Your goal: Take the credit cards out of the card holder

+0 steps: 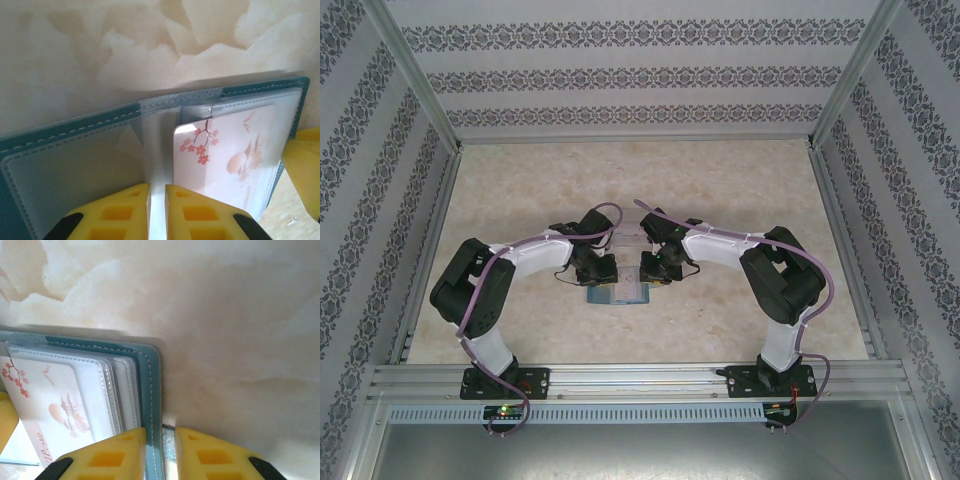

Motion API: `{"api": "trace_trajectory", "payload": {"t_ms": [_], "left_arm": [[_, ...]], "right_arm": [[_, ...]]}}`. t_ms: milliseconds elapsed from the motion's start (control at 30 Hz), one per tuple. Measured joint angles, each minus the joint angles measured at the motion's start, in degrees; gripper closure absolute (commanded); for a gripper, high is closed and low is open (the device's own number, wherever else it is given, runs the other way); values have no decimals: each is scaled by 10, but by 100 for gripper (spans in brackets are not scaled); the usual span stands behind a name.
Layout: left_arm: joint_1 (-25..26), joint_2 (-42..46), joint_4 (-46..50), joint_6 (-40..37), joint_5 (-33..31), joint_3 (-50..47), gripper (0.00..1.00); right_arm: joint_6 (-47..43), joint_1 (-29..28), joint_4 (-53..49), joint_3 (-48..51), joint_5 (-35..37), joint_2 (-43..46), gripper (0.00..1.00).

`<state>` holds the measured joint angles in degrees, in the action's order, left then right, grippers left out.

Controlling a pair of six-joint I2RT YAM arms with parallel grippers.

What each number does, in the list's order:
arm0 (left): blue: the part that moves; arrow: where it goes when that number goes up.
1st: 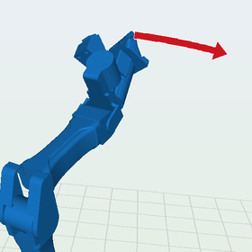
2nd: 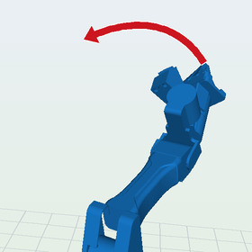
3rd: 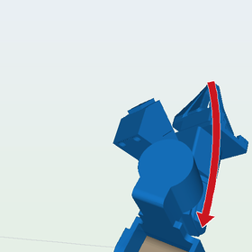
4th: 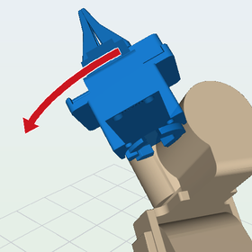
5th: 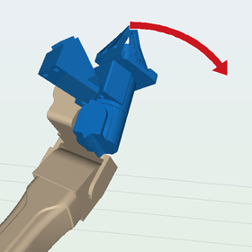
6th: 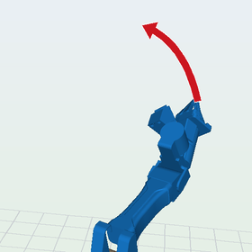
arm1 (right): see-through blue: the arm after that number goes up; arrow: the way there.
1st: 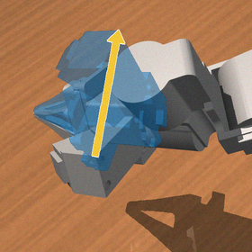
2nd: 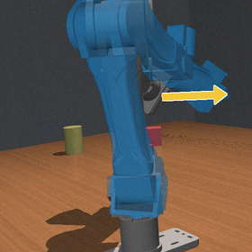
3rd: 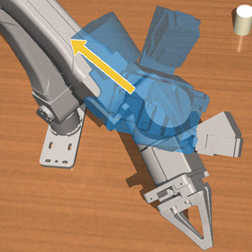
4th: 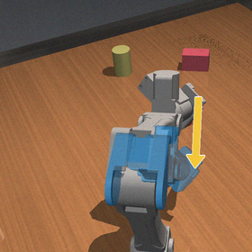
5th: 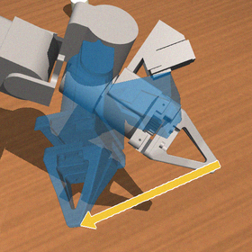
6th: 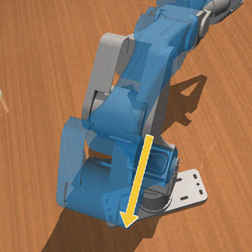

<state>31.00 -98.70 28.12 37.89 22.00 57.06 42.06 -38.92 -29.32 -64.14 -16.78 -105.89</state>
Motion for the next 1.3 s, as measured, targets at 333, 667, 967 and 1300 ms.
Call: {"api": "trace_trajectory", "payload": {"t_ms": [333,667,967,1300], "left_arm": [[0,14,-2,2,3,0,77],[0,11,-20,14,33,0,70],[0,-12,-19,12,28,-1,70],[0,-15,-15,0,12,-1,80]], "right_arm": [[5,-4,-13,-4,16,30,62],[4,-17,-4,-13,4,1,63],[0,-17,-4,-17,4,-9,71],[0,-17,-4,-17,4,-9,71]]}}
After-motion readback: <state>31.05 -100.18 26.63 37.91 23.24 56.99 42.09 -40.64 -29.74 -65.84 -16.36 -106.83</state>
